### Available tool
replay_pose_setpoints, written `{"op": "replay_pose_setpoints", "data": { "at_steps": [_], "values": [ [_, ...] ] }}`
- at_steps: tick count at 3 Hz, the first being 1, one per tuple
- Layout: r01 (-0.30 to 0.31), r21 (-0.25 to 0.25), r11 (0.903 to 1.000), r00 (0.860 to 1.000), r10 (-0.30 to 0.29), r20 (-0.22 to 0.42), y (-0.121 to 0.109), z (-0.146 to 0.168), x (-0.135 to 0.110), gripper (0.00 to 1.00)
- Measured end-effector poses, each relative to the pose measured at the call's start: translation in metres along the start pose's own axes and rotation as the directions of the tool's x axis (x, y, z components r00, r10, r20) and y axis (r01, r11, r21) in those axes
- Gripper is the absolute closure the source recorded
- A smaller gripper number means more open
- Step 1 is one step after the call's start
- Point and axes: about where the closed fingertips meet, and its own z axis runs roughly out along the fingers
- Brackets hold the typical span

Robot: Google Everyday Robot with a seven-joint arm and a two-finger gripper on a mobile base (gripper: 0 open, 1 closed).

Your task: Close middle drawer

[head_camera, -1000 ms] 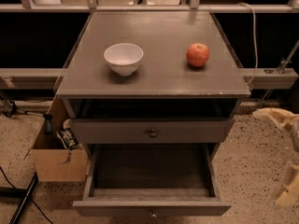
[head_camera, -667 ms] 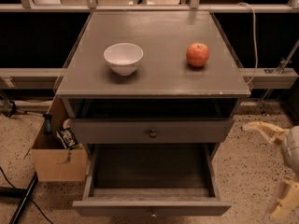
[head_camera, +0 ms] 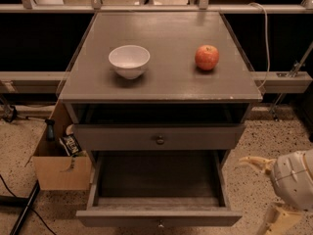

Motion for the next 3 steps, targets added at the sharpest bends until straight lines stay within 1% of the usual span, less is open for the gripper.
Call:
{"op": "replay_pose_setpoints", "data": {
  "at_steps": [1, 2, 3],
  "values": [
    [-0.039, -0.045, 0.9982, 0.999, 0.038, -0.025, 0.013, 0.029, 0.011, 0.47],
    [-0.085, -0.067, 0.9942, 0.996, 0.083, -0.023, 0.018, 0.053, 0.019, 0.72],
    [-0.086, -0.066, 0.9941, 0.996, 0.085, -0.023, 0.018, 0.053, 0.019, 0.95]
  ]
}}
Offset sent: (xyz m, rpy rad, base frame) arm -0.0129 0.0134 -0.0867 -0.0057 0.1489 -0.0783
